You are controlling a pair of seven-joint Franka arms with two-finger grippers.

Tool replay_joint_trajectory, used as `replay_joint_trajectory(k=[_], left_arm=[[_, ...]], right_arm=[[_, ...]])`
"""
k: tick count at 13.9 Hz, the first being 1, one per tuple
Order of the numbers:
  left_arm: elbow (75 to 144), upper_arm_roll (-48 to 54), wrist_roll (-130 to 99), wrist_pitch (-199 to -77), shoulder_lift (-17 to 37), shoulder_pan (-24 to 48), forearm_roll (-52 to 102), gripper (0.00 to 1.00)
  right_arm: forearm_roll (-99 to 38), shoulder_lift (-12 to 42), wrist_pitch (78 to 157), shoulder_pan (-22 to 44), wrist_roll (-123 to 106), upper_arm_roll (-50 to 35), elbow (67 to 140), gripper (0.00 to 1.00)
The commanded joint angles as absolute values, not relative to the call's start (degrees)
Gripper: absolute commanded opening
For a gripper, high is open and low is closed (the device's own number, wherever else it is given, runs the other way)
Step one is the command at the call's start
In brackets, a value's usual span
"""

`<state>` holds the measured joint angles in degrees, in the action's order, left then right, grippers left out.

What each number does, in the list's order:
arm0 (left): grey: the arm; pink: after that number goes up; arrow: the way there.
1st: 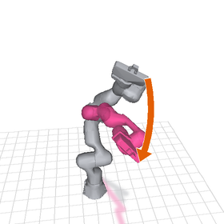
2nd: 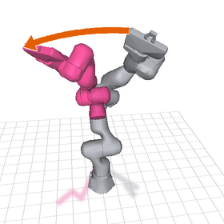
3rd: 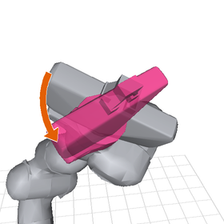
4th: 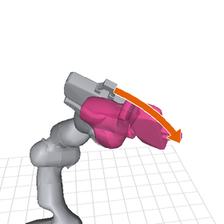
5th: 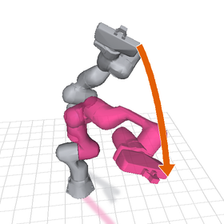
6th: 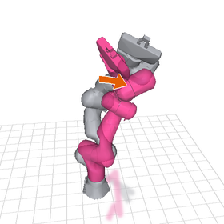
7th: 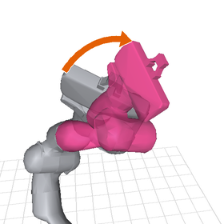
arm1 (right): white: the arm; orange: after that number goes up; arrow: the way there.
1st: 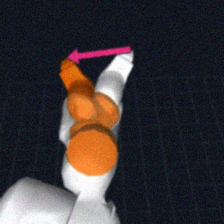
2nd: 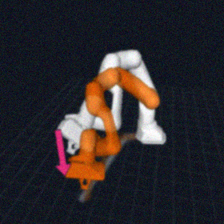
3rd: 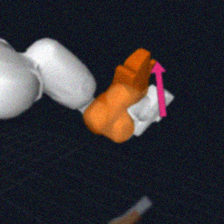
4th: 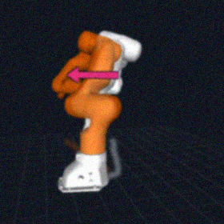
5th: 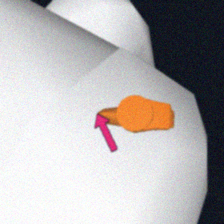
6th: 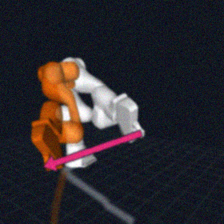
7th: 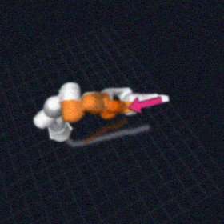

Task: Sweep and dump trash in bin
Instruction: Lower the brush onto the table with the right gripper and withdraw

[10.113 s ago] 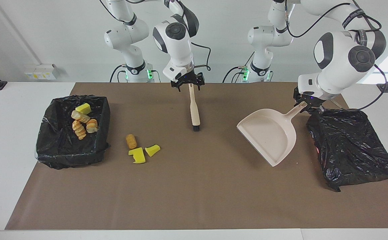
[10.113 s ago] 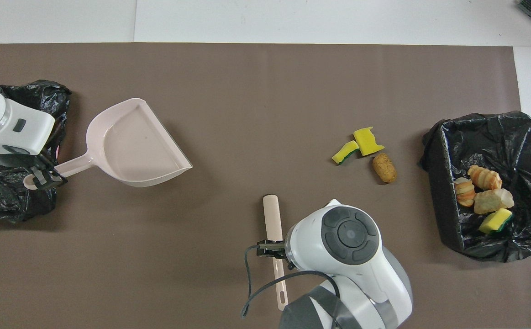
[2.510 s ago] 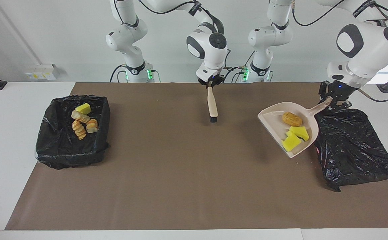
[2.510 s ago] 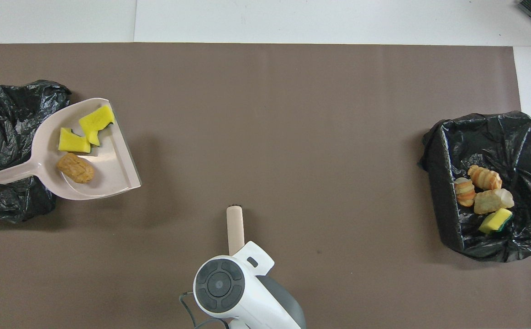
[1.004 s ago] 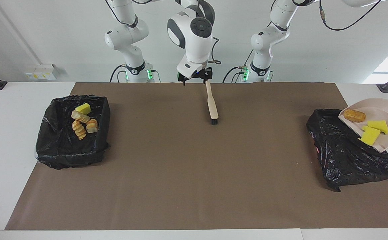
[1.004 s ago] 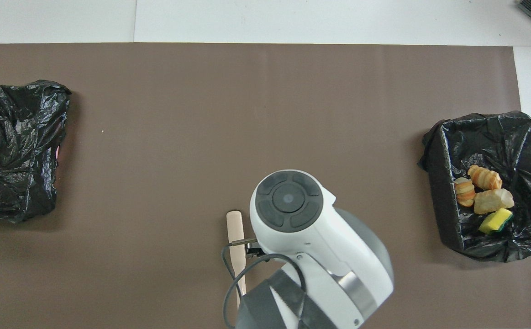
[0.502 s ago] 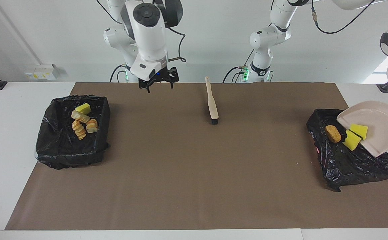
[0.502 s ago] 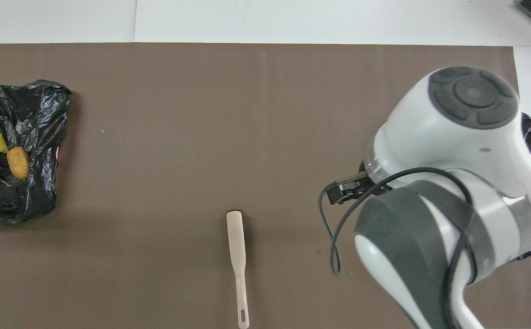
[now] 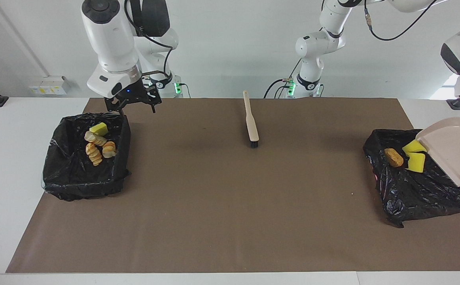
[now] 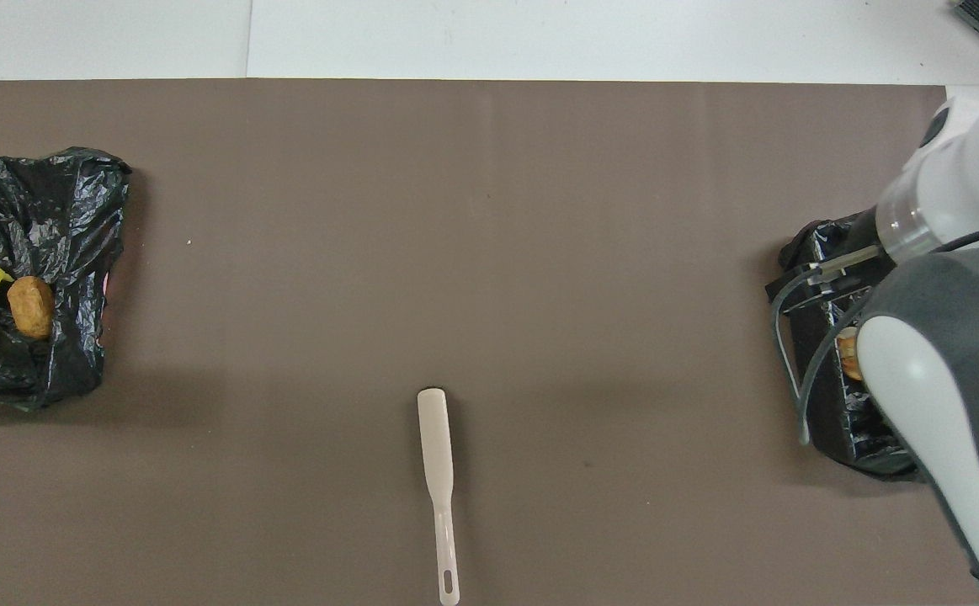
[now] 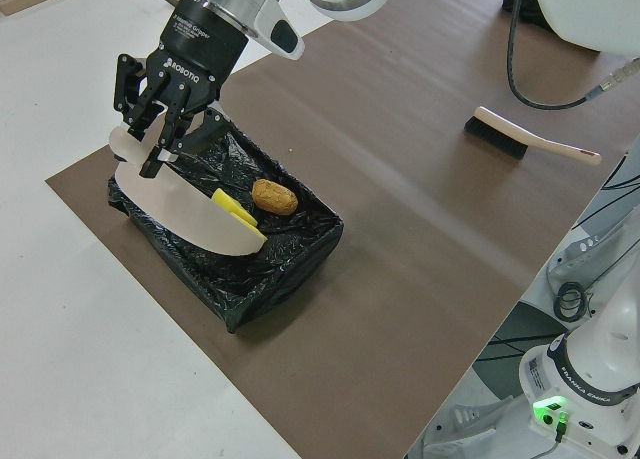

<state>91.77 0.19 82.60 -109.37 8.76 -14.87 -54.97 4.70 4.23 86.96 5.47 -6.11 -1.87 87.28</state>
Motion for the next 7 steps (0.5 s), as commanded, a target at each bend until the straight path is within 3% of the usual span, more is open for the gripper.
replay_joint_trajectory(k=[1,4,7], left_arm=[[89.39,-0.62,82.18,-108.28,8.88,-13.71,-57.83,0.00],[87.02,-0.18,82.79,-108.11,8.00,-13.62,-56.17,0.00],[83.51,-0.44,82.62,-106.71,7.12,-13.71,-41.63,0.00]], right_arm=[[5.62,4.40,87.98,0.27,-7.82,-2.73,85.78,1.00],[4.49,1.43,87.45,-1.14,-3.11,-2.46,87.35,1.00],[1.58,-2.36,88.06,-1.23,3.87,-2.46,92.62,1.00]])
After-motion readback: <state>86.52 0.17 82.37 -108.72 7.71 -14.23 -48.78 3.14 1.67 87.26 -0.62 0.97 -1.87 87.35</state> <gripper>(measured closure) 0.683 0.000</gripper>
